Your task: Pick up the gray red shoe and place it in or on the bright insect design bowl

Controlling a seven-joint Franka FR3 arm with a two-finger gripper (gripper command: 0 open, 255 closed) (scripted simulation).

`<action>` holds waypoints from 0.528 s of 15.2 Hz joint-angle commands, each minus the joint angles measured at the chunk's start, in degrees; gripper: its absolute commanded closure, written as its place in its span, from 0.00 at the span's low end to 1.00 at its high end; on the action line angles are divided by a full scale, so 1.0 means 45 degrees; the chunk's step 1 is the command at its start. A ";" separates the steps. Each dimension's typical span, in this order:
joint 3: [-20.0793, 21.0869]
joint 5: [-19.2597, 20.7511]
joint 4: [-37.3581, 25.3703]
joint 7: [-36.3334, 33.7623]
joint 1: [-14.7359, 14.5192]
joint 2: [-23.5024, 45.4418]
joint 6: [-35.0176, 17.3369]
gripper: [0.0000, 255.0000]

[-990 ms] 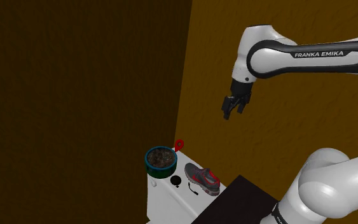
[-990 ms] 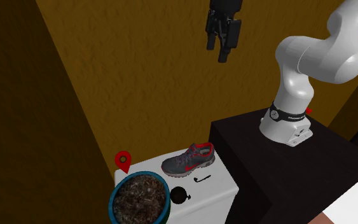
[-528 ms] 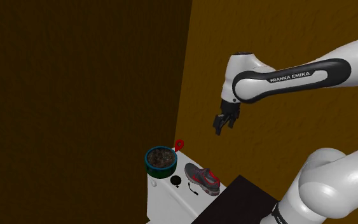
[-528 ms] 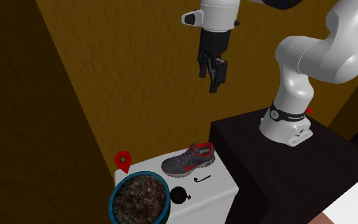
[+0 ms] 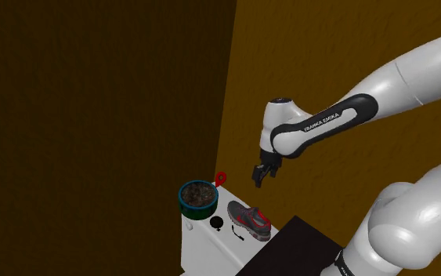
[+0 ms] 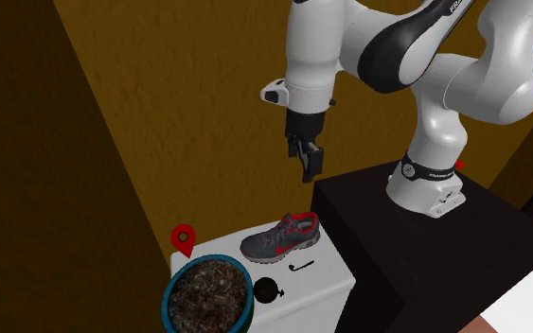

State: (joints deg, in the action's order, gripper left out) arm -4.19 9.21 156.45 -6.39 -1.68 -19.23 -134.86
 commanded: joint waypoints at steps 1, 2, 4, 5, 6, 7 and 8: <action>-0.0041 0.0092 0.0098 0.0004 0.0011 0.0994 -0.1030 0.00; -0.0043 0.0136 0.0108 -0.0020 0.0007 0.1525 -0.1523 0.00; -0.0040 0.0233 0.0066 -0.0080 0.0003 0.2632 -0.2494 0.00; -0.0035 0.0289 0.0015 -0.0117 0.0003 0.3203 -0.2967 0.00; -0.0031 0.0351 -0.0056 -0.0161 0.0002 0.3784 -0.3429 0.00; -0.0029 0.0421 -0.0147 -0.0210 -0.0001 0.4373 -0.3880 0.00; -0.0026 0.0497 -0.0257 -0.0267 -0.0003 0.4969 -0.4318 0.00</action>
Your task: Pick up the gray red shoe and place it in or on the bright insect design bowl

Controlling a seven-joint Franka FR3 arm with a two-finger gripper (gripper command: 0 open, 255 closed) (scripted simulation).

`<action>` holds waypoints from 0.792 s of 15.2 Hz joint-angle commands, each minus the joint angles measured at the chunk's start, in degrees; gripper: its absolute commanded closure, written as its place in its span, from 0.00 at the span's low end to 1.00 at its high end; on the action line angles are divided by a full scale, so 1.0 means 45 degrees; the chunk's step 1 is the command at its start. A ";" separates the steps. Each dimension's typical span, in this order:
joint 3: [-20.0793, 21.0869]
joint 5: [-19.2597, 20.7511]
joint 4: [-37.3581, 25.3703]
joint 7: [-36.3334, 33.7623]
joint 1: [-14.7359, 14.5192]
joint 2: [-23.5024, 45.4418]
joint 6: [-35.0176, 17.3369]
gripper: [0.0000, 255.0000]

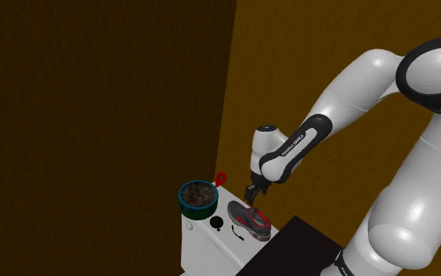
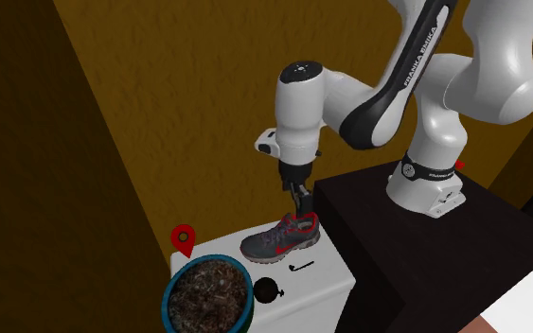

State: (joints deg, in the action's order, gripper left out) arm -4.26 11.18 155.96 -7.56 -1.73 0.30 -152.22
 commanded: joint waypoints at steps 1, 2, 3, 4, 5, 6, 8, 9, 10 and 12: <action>-0.0011 0.0143 -0.0278 -0.0071 0.0005 0.1229 -0.0881 0.00; -0.0015 0.0203 -0.0375 -0.0117 -0.0004 0.1631 -0.1154 0.00; -0.0042 0.0261 -0.0389 -0.0160 -0.0002 0.1847 -0.1357 0.00; -0.0071 0.0321 -0.0406 -0.0205 -0.0002 0.2065 -0.1559 0.00; -0.0101 0.0382 -0.0427 -0.0251 -0.0004 0.2286 -0.1759 0.00; -0.0134 0.0442 -0.0451 -0.0297 -0.0009 0.2508 -0.1958 0.00; -0.0210 0.0558 -0.0510 -0.0388 -0.0031 0.2958 -0.2352 0.00; -0.0251 0.0614 -0.0545 -0.0434 -0.0045 0.3186 -0.2546 0.00; -0.0275 0.0645 -0.0566 -0.0459 -0.0055 0.3318 -0.2657 0.00; -0.0277 0.0644 -0.0566 -0.0458 -0.0057 0.3318 -0.2657 0.00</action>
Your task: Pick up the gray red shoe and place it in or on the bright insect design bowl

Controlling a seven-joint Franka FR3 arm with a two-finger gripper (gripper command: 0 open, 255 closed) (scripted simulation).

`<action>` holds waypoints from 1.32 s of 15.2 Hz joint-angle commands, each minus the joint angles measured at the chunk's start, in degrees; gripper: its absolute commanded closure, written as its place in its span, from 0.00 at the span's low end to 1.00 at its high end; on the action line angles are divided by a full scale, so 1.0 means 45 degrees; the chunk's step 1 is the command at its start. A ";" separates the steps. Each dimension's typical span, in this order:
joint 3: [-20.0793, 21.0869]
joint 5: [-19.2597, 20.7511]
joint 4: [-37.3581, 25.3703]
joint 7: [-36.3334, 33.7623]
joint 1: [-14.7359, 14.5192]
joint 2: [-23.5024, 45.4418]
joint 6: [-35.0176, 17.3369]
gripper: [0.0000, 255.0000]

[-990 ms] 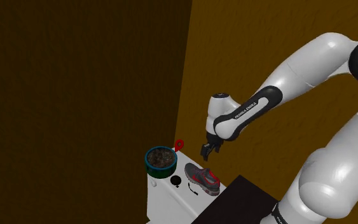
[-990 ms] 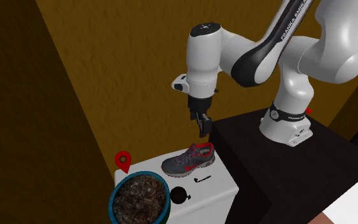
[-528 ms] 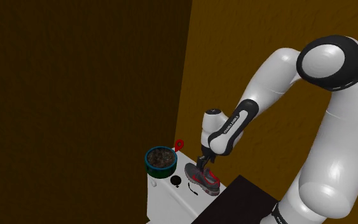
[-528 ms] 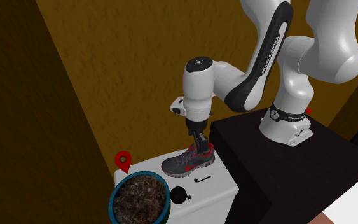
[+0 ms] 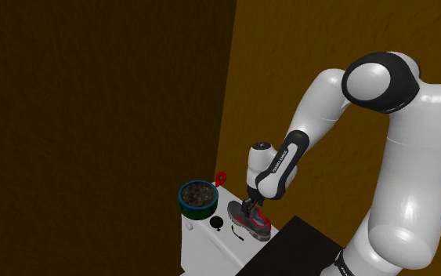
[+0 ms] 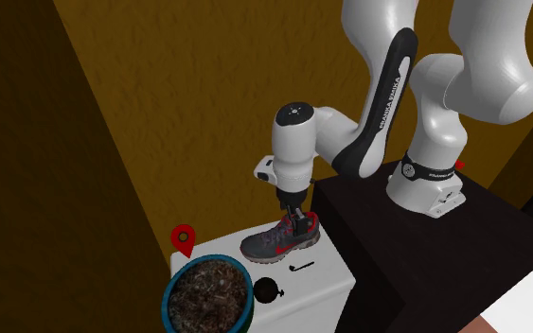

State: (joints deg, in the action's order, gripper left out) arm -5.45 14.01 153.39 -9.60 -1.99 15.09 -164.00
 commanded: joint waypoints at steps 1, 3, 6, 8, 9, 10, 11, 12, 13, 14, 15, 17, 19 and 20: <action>-0.0012 0.0013 0.0005 -0.0004 0.0000 0.0031 -0.0041 0.00; -0.0012 0.0013 0.0005 -0.0004 0.0000 0.0031 -0.0041 0.00; -0.0011 0.0012 0.0005 -0.0003 0.0000 0.0029 -0.0038 1.00; -0.0011 0.0012 0.0006 -0.0003 0.0000 0.0024 -0.0036 1.00; -0.0011 0.0012 0.0006 -0.0004 0.0000 0.0024 -0.0035 1.00; -0.0010 0.0012 0.0006 -0.0004 -0.0001 0.0024 -0.0035 1.00; -0.0010 0.0012 0.0007 -0.0005 -0.0001 0.0024 -0.0036 1.00; -0.0010 0.0012 0.0007 -0.0005 -0.0001 0.0024 -0.0035 1.00; -0.0010 0.0012 0.0007 -0.0004 -0.0001 0.0023 -0.0035 1.00; -0.0010 0.0012 0.0007 -0.0004 0.0000 0.0023 -0.0034 1.00; -0.0012 0.0013 0.0005 -0.0004 0.0000 0.0031 -0.0041 1.00; 0.0057 -0.0083 0.0105 0.0104 0.0051 -0.0443 0.0333 1.00; 0.0121 -0.0186 0.0192 0.0215 0.0092 -0.0912 0.0715 1.00; 0.0148 -0.0240 0.0230 0.0271 0.0108 -0.1145 0.0909 1.00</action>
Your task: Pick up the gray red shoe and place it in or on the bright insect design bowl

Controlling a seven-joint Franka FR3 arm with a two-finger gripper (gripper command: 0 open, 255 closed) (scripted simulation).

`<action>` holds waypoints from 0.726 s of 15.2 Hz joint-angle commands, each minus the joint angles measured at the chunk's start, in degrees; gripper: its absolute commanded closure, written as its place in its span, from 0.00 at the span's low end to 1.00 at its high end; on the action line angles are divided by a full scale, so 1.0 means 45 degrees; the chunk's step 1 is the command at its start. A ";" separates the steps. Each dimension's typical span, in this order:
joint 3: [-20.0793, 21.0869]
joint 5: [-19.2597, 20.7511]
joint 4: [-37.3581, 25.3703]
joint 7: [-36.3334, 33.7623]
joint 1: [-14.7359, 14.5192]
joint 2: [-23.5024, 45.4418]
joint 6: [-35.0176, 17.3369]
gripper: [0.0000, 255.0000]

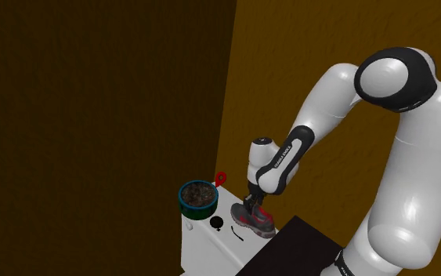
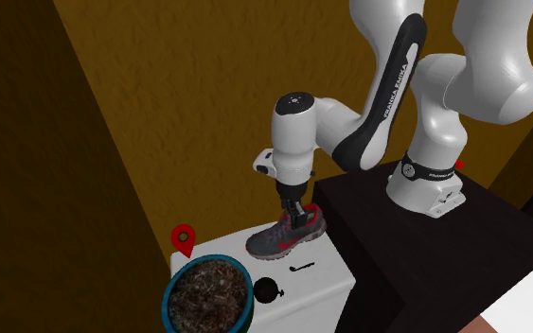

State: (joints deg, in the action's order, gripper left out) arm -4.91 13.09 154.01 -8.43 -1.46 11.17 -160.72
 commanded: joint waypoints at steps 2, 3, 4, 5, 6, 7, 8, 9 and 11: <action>0.0078 -0.0144 0.0159 0.0121 0.0014 -0.0734 0.0576 1.00; 0.0099 -0.0197 0.0186 0.0175 0.0021 -0.0962 0.0776 1.00; 0.0115 -0.0250 0.0210 0.0229 0.0025 -0.1188 0.0977 1.00; 0.0130 -0.0301 0.0231 0.0280 0.0027 -0.1412 0.1180 1.00; 0.0142 -0.0351 0.0248 0.0331 0.0027 -0.1634 0.1384 1.00; 0.0153 -0.0399 0.0261 0.0379 0.0025 -0.1854 0.1590 1.00; 0.0162 -0.0445 0.0271 0.0426 0.0022 -0.2072 0.1798 1.00; 0.0170 -0.0490 0.0277 0.0471 0.0018 -0.2287 0.2006 1.00; 0.0183 -0.0572 0.0278 0.0556 0.0008 -0.2709 0.2426 1.00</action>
State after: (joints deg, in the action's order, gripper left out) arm -4.16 10.70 155.15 -6.05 -1.36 0.13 -150.85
